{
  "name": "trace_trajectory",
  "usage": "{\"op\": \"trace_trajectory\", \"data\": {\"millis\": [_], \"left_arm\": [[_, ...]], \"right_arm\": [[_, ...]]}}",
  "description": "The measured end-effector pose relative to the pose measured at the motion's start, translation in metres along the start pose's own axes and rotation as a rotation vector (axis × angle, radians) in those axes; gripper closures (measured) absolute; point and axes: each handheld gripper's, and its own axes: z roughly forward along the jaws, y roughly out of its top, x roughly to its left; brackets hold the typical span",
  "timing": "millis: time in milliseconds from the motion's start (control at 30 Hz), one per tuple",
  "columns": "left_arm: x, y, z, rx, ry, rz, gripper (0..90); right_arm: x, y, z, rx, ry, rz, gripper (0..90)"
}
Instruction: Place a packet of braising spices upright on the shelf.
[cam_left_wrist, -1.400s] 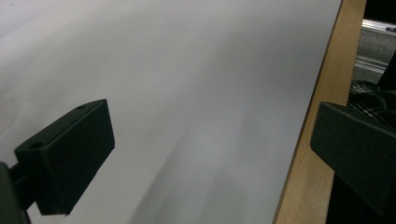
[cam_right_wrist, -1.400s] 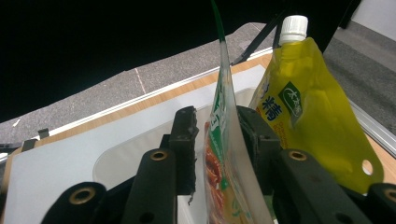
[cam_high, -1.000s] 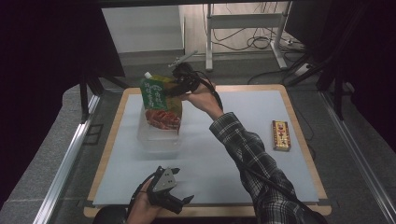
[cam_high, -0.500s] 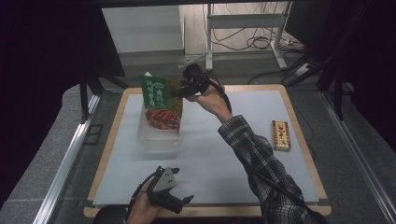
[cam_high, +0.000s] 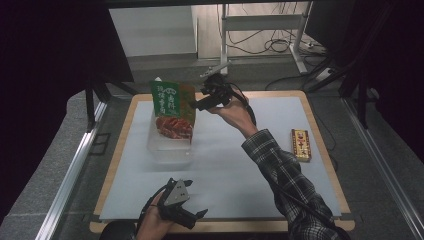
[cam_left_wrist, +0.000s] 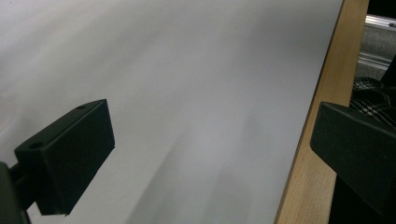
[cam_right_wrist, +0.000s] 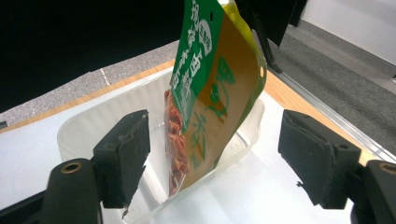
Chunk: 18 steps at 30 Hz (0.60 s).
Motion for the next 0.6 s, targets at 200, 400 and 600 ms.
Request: {"op": "trace_trajectory", "data": {"millis": [200,400,600], "left_arm": [[0.0,0.0,0.0,0.003,0.0,0.0,0.0],[0.0,0.0,0.001,0.004,-0.002,0.0,0.0],[-0.001,0.0,0.001,0.004,-0.003,0.0,0.0]], "right_arm": [[-0.001,-0.01,-0.006,-0.015,0.018,0.009,20.4],[0.001,-0.015,-0.009,-0.021,0.016,0.0,12.1],[0.004,-0.021,-0.012,-0.009,0.005,-0.022,4.6]]}}
